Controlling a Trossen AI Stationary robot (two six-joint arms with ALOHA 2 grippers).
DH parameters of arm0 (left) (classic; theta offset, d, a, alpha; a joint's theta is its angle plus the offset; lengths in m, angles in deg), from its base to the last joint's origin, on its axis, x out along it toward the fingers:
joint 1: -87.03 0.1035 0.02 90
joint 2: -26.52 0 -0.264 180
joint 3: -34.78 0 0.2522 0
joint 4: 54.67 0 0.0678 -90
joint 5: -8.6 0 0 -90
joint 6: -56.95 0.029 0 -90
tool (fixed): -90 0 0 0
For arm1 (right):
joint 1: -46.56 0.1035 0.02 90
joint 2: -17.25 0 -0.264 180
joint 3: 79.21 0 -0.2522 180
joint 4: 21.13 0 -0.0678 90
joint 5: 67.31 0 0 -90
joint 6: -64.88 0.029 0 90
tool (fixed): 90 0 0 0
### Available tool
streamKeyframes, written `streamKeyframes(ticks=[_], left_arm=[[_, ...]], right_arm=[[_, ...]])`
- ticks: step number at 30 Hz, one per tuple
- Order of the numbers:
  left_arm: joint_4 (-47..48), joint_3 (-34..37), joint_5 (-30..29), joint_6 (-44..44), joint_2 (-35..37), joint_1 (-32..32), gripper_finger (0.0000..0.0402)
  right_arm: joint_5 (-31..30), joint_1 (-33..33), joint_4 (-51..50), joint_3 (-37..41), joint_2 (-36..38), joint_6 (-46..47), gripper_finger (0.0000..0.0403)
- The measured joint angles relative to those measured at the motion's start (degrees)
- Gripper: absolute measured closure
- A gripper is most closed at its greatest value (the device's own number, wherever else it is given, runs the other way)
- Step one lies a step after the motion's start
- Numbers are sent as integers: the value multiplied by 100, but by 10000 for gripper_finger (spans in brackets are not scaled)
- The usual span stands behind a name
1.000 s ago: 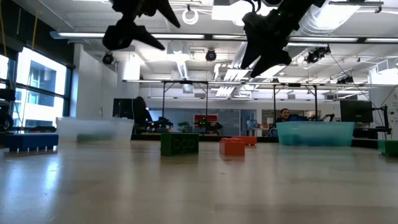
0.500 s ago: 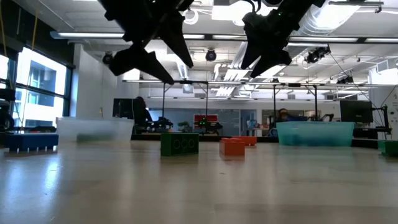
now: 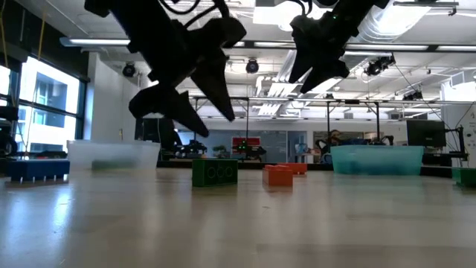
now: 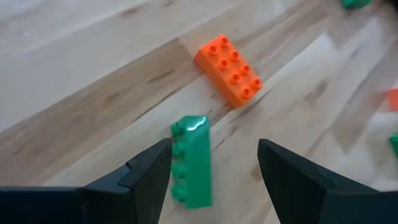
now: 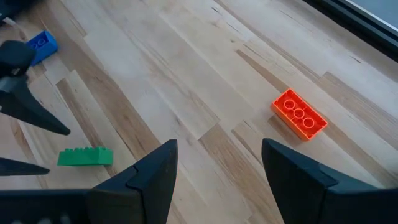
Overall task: Sort & place blocks by color
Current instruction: Put the green game piece into the white bin
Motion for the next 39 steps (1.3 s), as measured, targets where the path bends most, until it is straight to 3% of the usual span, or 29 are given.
streamKeyframes(ticks=[22, 27, 33, 39], left_arm=[[-89, 2, -13, -13, -916, -11, 179], [-94, 0, 18, 107, -912, -9, 226], [-141, 0, 150, 512, -910, 31, 332], [-148, 0, 441, 546, -860, 150, 337]], right_arm=[[-13, 1, -35, 0, 0, -149, 182], [-9, 1, -45, 0, 0, -149, 182], [7, 1, -43, 0, 0, -149, 182], [7, 1, -45, 0, 0, -149, 182]])
